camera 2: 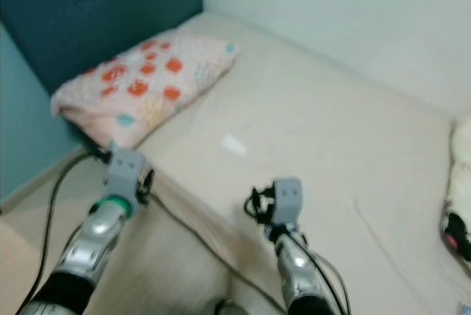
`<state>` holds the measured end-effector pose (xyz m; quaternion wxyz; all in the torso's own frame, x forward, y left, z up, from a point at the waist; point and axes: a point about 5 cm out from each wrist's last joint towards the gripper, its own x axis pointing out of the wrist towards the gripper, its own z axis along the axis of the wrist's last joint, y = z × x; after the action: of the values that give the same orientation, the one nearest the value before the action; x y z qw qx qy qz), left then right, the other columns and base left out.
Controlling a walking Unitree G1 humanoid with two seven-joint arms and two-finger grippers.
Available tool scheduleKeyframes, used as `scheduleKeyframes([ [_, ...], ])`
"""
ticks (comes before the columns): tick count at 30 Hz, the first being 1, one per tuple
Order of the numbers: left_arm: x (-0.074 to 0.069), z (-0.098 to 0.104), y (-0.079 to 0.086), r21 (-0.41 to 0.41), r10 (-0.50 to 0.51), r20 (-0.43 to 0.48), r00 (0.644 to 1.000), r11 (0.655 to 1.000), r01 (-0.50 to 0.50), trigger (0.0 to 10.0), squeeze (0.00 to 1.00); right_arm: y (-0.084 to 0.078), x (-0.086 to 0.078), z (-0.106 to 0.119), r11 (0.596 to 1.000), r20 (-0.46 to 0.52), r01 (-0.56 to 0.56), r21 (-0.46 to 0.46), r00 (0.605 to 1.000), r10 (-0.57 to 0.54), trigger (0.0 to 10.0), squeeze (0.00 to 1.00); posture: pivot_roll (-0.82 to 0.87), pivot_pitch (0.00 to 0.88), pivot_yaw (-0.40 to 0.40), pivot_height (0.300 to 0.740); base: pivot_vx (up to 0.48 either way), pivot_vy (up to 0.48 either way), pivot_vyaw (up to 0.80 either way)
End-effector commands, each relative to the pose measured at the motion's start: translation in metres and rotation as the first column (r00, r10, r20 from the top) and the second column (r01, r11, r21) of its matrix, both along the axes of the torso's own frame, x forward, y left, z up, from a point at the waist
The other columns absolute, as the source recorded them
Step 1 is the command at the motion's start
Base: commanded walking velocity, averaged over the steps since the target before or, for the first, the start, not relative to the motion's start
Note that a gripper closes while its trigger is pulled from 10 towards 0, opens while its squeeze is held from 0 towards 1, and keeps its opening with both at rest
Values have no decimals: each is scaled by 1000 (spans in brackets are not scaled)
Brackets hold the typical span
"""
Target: Clean up the room
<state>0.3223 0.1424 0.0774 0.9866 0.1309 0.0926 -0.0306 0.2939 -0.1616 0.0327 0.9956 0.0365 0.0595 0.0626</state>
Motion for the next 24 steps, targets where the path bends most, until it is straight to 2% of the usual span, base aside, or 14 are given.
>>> scheduleKeyframes([
  [1,-4,-9,6,8,13,-37,999,1000,-13,10000,0,4,-6,-8,1000,-31,0,15,1000,1,10000,0,20,68,39,740,0,0,-788],
  [8,-4,-8,6,15,14,-19,1000,1000,-13,10000,0,4,-5,-7,1000,-24,3,16,1000,-3,10000,0,20,63,39,740,0,0,-793],
  [24,-2,-6,5,15,16,-9,1000,1000,-15,10000,0,8,-5,-2,999,13,-39,30,999,39,10000,0,17,66,37,740,469,0,0],
])
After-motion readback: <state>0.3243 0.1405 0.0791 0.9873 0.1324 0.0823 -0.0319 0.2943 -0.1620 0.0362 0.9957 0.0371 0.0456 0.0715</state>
